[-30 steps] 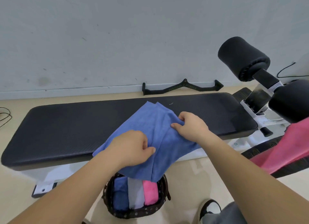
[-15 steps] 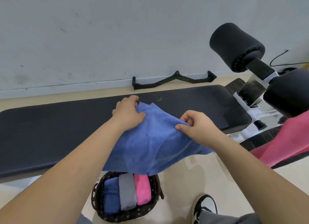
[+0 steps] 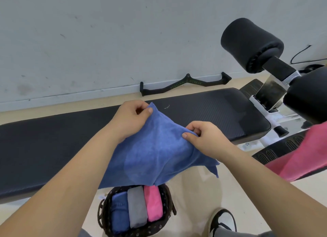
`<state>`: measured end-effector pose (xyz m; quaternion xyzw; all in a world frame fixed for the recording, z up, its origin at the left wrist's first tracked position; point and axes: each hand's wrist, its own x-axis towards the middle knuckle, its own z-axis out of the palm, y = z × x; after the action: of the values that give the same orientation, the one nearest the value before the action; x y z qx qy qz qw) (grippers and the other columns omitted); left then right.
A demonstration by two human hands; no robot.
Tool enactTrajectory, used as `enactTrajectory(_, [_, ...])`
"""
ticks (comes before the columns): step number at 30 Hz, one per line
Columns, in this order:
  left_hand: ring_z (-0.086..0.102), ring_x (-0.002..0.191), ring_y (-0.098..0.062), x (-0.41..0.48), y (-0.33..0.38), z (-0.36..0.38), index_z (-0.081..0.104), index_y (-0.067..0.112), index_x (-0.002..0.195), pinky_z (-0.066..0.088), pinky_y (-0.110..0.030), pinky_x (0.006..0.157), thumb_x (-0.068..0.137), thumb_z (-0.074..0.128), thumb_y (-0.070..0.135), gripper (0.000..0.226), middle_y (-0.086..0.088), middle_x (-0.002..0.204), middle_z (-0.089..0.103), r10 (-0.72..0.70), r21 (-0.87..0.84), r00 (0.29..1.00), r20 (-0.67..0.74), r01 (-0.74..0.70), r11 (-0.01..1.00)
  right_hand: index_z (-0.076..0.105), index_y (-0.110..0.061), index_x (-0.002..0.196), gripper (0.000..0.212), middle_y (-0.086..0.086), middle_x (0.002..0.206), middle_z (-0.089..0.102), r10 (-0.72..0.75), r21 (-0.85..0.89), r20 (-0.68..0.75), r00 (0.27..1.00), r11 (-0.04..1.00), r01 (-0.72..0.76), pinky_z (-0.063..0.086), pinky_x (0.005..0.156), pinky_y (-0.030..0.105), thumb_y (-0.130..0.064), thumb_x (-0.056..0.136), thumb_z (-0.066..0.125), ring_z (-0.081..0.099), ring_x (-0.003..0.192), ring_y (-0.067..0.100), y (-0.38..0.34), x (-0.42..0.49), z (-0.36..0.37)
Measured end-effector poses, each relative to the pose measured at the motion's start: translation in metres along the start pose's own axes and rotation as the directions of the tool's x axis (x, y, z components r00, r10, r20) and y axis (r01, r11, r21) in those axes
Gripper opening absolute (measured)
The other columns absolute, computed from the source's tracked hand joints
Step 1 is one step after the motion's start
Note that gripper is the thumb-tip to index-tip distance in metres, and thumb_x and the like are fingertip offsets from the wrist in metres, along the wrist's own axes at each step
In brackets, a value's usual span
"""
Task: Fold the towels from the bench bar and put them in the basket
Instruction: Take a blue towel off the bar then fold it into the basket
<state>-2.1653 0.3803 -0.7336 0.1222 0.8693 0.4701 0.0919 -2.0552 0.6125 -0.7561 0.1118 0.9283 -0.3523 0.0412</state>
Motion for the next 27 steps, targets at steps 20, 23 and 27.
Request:
enactTrajectory(20, [0.060, 0.074, -0.012, 0.020, 0.000, 0.034, 0.067, 0.021, 0.086, 0.048, -0.026, 0.067, 0.091, 0.072, 0.022, 0.007, 0.006, 0.084, 0.067, -0.003, 0.306, 0.993, 0.115, -0.033, 0.951, 0.068, -0.030, 0.082, 0.009, -0.010, 0.063, 0.062, 0.028, 0.095, -0.043, 0.999, 0.995, -0.023, 0.058, 0.070, 0.037, -0.031, 0.088, 0.074, 0.060, 0.065, 0.008, 0.003, 0.002, -0.001])
enactTrajectory(23, [0.060, 0.075, -0.013, 0.013, 0.004, 0.028, 0.064, 0.022, 0.085, 0.046, -0.026, 0.065, 0.089, 0.069, 0.017, 0.008, 0.008, 0.082, 0.065, -0.007, 0.301, 0.996, 0.092, -0.021, 0.953, 0.062, -0.022, 0.080, 0.017, -0.006, 0.060, 0.060, 0.038, 0.160, -0.064, 0.997, 0.987, -0.027, 0.049, 0.062, 0.027, -0.023, 0.086, 0.078, 0.054, 0.057, 0.003, 0.001, 0.001, -0.005])
enactTrajectory(27, [0.054, 0.070, -0.011, -0.005, 0.005, 0.013, 0.058, 0.019, 0.088, 0.039, -0.023, 0.061, 0.096, 0.062, 0.016, 0.009, 0.005, 0.083, 0.061, 0.059, 0.206, 0.998, -0.019, -0.053, 0.977, 0.066, -0.019, 0.079, 0.017, 0.002, 0.076, 0.069, 0.067, 0.134, -0.047, 0.997, 0.989, -0.060, 0.048, 0.064, 0.022, -0.025, 0.086, 0.081, 0.060, 0.068, 0.009, -0.002, -0.003, -0.009])
